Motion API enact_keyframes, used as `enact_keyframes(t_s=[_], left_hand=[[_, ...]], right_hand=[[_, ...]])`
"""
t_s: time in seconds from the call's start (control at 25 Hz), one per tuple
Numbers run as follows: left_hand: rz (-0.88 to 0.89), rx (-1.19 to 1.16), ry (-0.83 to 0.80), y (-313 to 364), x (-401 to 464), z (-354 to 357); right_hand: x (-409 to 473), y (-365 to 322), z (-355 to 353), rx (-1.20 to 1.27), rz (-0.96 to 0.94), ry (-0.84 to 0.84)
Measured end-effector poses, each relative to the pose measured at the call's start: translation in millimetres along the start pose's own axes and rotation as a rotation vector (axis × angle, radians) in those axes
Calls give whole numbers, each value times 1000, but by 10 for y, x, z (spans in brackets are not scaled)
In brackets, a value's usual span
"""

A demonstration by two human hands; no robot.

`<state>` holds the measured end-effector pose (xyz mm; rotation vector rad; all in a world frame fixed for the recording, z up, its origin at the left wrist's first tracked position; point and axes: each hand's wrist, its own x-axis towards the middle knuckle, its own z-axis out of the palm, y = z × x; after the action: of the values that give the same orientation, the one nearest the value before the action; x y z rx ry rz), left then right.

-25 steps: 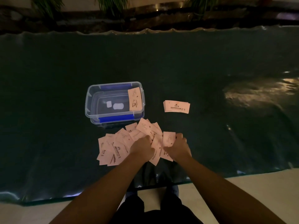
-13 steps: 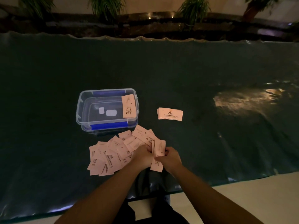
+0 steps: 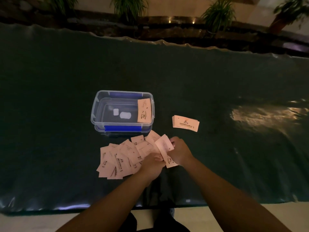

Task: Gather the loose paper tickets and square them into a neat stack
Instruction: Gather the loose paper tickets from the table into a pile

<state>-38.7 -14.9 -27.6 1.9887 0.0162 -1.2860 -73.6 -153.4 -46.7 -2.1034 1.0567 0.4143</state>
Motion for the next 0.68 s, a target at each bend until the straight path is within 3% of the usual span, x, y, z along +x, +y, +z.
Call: enact_keyframes(t_s=[0.16,0.48,0.68], left_hand=[[-143,-148,-31,-142,-191,-64],[-143,-241,-3,-197,-252,-209],[-218,-395,-49,-155,-266,-255]], right_hand=[[72,-234,-12,-269,-96,-106],[46,-281,-26,-352,-154,-109],[45,-356,-193,-637,-376,-189]])
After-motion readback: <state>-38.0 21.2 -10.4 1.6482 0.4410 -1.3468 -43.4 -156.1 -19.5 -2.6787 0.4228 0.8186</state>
